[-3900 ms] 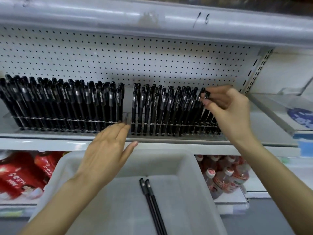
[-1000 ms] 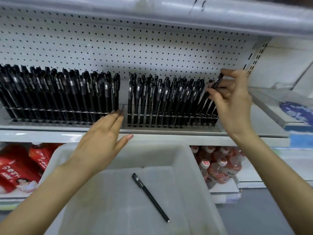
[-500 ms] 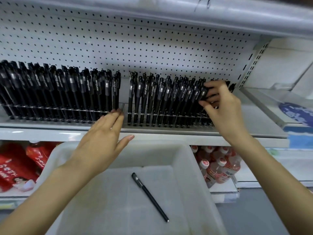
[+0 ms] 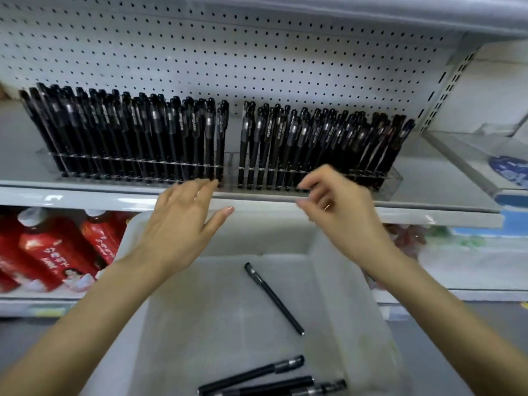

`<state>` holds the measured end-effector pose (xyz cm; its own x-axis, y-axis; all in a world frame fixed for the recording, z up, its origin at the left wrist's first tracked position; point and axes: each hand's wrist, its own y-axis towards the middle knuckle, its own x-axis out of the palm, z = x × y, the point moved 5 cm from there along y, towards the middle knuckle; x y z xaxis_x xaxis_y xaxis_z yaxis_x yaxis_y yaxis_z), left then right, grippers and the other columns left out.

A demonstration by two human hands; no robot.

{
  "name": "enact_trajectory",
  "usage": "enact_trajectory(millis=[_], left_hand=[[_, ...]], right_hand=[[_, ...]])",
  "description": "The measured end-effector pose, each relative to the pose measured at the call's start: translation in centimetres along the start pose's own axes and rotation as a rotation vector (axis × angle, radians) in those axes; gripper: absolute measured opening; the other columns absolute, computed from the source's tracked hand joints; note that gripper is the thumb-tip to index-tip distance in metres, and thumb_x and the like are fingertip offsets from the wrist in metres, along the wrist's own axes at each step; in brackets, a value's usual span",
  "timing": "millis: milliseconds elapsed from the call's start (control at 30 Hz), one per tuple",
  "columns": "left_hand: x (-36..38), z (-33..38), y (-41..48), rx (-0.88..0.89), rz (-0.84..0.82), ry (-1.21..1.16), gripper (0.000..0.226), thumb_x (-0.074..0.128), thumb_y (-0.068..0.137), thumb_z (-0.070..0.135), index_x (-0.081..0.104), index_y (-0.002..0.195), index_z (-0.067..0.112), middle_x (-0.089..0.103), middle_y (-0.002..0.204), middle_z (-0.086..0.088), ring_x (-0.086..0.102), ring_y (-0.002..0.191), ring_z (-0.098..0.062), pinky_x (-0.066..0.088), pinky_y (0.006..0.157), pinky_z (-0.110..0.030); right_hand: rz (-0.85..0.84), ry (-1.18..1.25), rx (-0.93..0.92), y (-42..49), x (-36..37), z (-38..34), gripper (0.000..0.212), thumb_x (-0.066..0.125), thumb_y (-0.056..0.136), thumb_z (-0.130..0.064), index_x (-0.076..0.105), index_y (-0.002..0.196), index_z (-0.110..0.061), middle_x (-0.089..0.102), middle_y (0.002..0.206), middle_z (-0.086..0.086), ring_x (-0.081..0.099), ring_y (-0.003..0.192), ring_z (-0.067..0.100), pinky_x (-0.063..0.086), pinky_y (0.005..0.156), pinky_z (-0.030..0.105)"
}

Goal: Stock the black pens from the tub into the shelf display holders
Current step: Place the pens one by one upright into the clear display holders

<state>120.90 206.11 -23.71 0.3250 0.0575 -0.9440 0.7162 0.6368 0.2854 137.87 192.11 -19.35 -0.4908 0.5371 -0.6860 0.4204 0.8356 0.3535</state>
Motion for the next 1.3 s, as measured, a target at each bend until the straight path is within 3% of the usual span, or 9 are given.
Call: enact_trajectory(millis=[67,133,333,567,700,833,1067,1167,1300], left_hand=[[1.2,-0.9,-0.7,-0.023,-0.084,0.008,0.088,0.006,0.085,0.072,0.035,0.144,0.014,0.043,0.143,-0.006,0.034,0.133,-0.024,0.017,0.112,-0.038],[2.6,-1.7,-1.6,0.027,-0.140,0.069,0.096,-0.002,0.078,0.075,0.033,0.145,0.016,0.045,0.141,-0.003,0.035,0.133,-0.020,0.011,0.114,-0.035],[3.0,-2.7,-2.3,0.038,-0.119,-0.024,0.097,-0.008,0.076,0.077,0.030,0.146,0.021,0.041,0.142,0.003,0.027,0.136,-0.011,-0.004,0.115,-0.029],[2.5,-2.2,-2.1,0.035,-0.100,-0.002,0.100,-0.009,0.075,0.077,0.032,0.145,0.018,0.040,0.144,0.001,0.030,0.135,-0.015,0.008,0.115,-0.033],[0.5,-1.2,-1.6,0.027,0.038,-0.052,0.081,0.012,0.087,0.065,0.043,0.139,0.011,0.047,0.137,-0.005,0.043,0.124,-0.024,0.031,0.104,-0.038],[-1.2,0.4,0.3,0.076,0.104,-0.068,0.077,0.015,0.089,0.062,0.039,0.141,0.010,0.043,0.142,-0.006,0.039,0.129,-0.022,0.030,0.107,-0.038],[-1.1,1.5,2.7,0.087,0.099,-0.011,0.084,0.011,0.086,0.064,0.040,0.141,0.008,0.044,0.143,-0.009,0.039,0.132,-0.025,0.030,0.108,-0.040],[-0.6,1.5,2.4,0.084,0.080,-0.003,0.084,0.011,0.086,0.064,0.044,0.139,0.007,0.046,0.142,-0.010,0.040,0.131,-0.026,0.030,0.108,-0.039],[-0.2,1.5,2.2,0.104,0.070,0.047,0.081,0.013,0.088,0.063,0.046,0.138,0.008,0.048,0.141,-0.009,0.042,0.131,-0.024,0.030,0.107,-0.037]], right_hand=[[-0.379,-0.118,0.121,-1.2,5.6,0.5,0.016,0.070,0.083,-0.026,0.055,0.088,-0.023,0.061,0.080,-0.004,0.056,0.071,0.013,0.045,0.068,0.026],[-0.579,-0.187,0.237,-1.9,9.8,1.9,0.020,0.069,0.083,-0.036,0.054,0.084,-0.022,0.064,0.089,0.002,0.061,0.086,0.020,0.048,0.074,0.030],[-0.649,-0.341,0.324,-2.9,13.9,4.2,0.036,0.074,0.075,-0.042,0.068,0.087,-0.008,0.070,0.095,0.010,0.062,0.095,0.026,0.049,0.077,0.034],[-0.687,-0.256,0.344,-3.0,13.4,4.0,0.027,0.062,0.088,-0.028,0.067,0.093,-0.002,0.069,0.098,0.015,0.061,0.095,0.028,0.047,0.080,0.035],[-0.487,-0.032,0.268,-1.2,8.5,1.5,0.008,0.061,0.091,-0.022,0.057,0.088,-0.016,0.065,0.093,0.007,0.061,0.088,0.022,0.051,0.084,0.035],[-0.181,0.267,0.186,0.9,0.1,0.1,0.026,0.064,0.087,-0.009,0.047,0.098,-0.025,0.060,0.079,0.000,0.068,0.079,0.024,0.058,0.072,0.036],[0.396,0.250,0.041,3.0,-12.5,1.9,0.034,0.068,0.085,-0.009,0.045,0.104,-0.023,0.062,0.094,0.014,0.070,0.077,0.015,0.058,0.070,0.025],[0.481,0.235,0.015,3.7,-13.4,3.2,0.038,0.067,0.085,-0.004,0.040,0.094,-0.030,0.063,0.098,0.023,0.070,0.079,0.018,0.059,0.073,0.031],[0.515,0.162,-0.012,4.2,-12.1,4.4,0.041,0.067,0.085,-0.005,0.039,0.091,-0.034,0.064,0.092,0.011,0.068,0.083,0.021,0.058,0.079,0.039]])
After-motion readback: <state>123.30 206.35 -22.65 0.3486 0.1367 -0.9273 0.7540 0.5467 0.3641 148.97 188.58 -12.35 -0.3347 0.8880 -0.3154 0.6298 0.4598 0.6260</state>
